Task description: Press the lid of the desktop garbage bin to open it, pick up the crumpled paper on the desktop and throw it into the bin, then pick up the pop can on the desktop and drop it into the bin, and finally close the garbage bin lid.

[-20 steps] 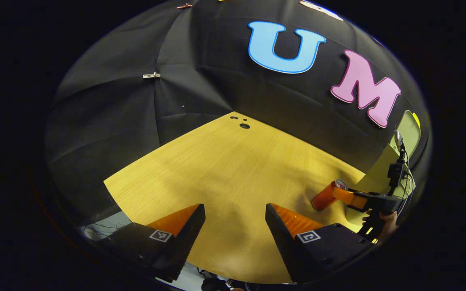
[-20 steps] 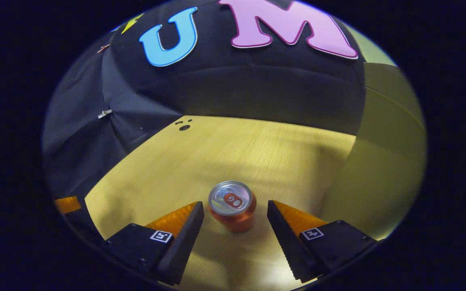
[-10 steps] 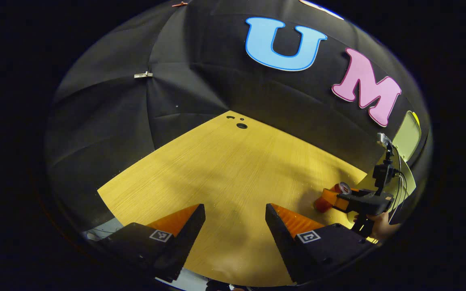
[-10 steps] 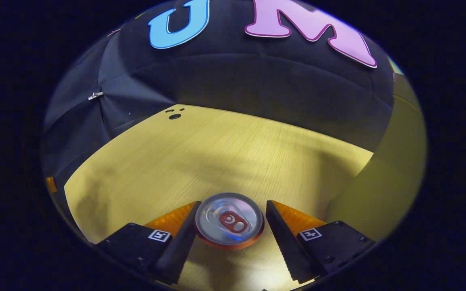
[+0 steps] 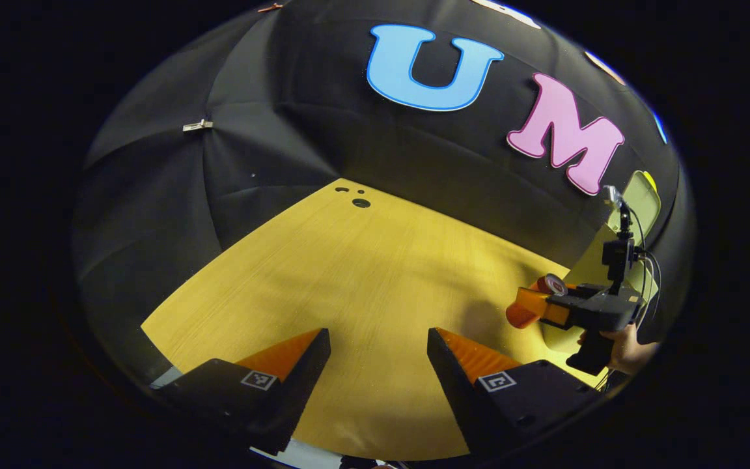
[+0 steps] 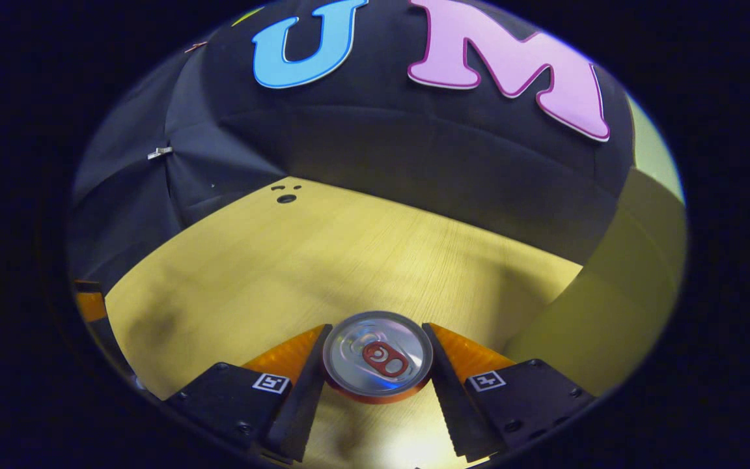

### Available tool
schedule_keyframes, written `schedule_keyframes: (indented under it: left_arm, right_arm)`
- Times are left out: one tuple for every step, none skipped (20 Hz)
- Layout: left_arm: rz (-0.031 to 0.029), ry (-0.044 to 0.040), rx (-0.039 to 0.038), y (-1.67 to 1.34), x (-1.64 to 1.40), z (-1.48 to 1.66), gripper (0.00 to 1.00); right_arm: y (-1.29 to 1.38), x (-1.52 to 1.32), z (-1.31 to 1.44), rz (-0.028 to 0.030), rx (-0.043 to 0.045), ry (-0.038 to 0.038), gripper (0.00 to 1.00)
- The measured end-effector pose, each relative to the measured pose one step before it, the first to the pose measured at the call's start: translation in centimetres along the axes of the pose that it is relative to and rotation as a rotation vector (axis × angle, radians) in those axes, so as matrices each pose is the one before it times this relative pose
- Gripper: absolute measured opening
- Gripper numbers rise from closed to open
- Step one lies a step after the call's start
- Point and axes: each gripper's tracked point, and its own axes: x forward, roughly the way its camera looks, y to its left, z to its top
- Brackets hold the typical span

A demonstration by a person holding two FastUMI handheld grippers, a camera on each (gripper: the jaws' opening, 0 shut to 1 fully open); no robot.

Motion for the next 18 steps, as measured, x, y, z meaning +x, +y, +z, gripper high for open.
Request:
schedule_keyframes:
  left_arm:
    - [-0.01937, -0.00036, 0.00454, -0.297, -0.057, -0.03, 0.96]
    - [-0.02091, 0.00112, 0.0064, -0.395, 0.069, -0.153, 0.96]
    - [-0.02358, 0.00763, 0.01376, -0.349, 0.005, -0.197, 0.96]
    - [-0.01946, 0.004, 0.02357, -0.317, 0.023, -0.139, 0.96]
    - [-0.01493, -0.00304, 0.02609, -0.098, 0.077, 0.107, 0.96]
    - [-0.01743, -0.0027, 0.01961, -0.331, 0.009, 0.035, 0.96]
    - [-0.0207, -0.0008, 0.01177, -0.306, -0.009, 0.126, 0.96]
    - [-0.02393, 0.00045, 0.00804, -0.446, 0.022, 0.007, 0.96]
    - [-0.02217, 0.00005, 0.00845, -0.362, -0.009, 0.045, 0.96]
    - [-0.01875, 0.00419, 0.00669, -0.167, 0.052, -0.189, 0.96]
    - [-0.02, 0.00584, 0.00322, -0.218, 0.016, -0.237, 0.96]
    - [-0.01788, 0.00783, -0.00005, -0.211, 0.04, -0.193, 0.96]
    - [-0.01619, 0.00608, -0.00075, -0.139, 0.192, -0.124, 0.96]
    - [-0.01453, 0.00381, 0.00039, -0.161, 0.161, -0.034, 0.99]
    - [-0.01217, 0.00125, 0.00199, -0.148, 0.138, 0.182, 0.96]
    - [-0.0112, -0.00015, 0.00309, -0.2, 0.264, 0.167, 0.96]
    - [-0.01238, -0.0006, 0.00537, -0.179, 0.165, 0.174, 0.96]
    - [-0.00835, -0.00016, 0.00991, -0.193, 0.18, 0.239, 0.96]
  right_arm:
    - [-0.014, -1.053, 1.038, -0.00696, -0.00423, -0.01626, 0.83]
    - [-0.043, -1.156, 1.1, -0.00809, -0.0053, -0.01877, 0.84]
    - [0.08, -1.134, 1.269, -0.00612, -0.00363, -0.0227, 0.84]
    - [-0.116, -1.256, 1.218, -0.00752, -0.00517, -0.02101, 0.83]
    - [-0.146, -1.218, 1.313, -0.00848, -0.00607, -0.02334, 0.84]
    - [-0.316, -1.122, 1.32, -0.00997, -0.00231, -0.02289, 0.84]
    - [-0.315, -1.07, 1.315, -0.01131, 0.00412, -0.02112, 0.84]
    - [-0.148, -0.758, 1.217, -0.01182, 0.00654, -0.02021, 0.84]
    - [-0.366, -0.853, 1.101, -0.01387, 0.0038, -0.01508, 0.83]
    - [-0.463, -0.773, 1.01, -0.01542, 0.00317, -0.01626, 0.84]
    - [-0.435, -0.852, 1.071, -0.01474, 0.0036, -0.01706, 0.84]
    - [-0.487, -0.707, 0.923, -0.01569, 0.00599, -0.01497, 0.84]
    - [-0.536, -0.661, 0.972, -0.01628, 0.00693, -0.01657, 0.83]
    - [-0.662, -0.626, 0.875, -0.01876, 0.00612, -0.01453, 0.83]
    - [-0.873, -0.476, 0.927, -0.02259, 0.00459, -0.01582, 0.83]
    - [-1.077, -0.558, 1.161, -0.02113, 0.00594, -0.01847, 0.83]
    - [-0.987, -0.374, 0.888, -0.02066, 0.01128, -0.01631, 0.83]
    - [-1.157, -0.273, 0.947, -0.01746, 0.01653, -0.01608, 0.83]
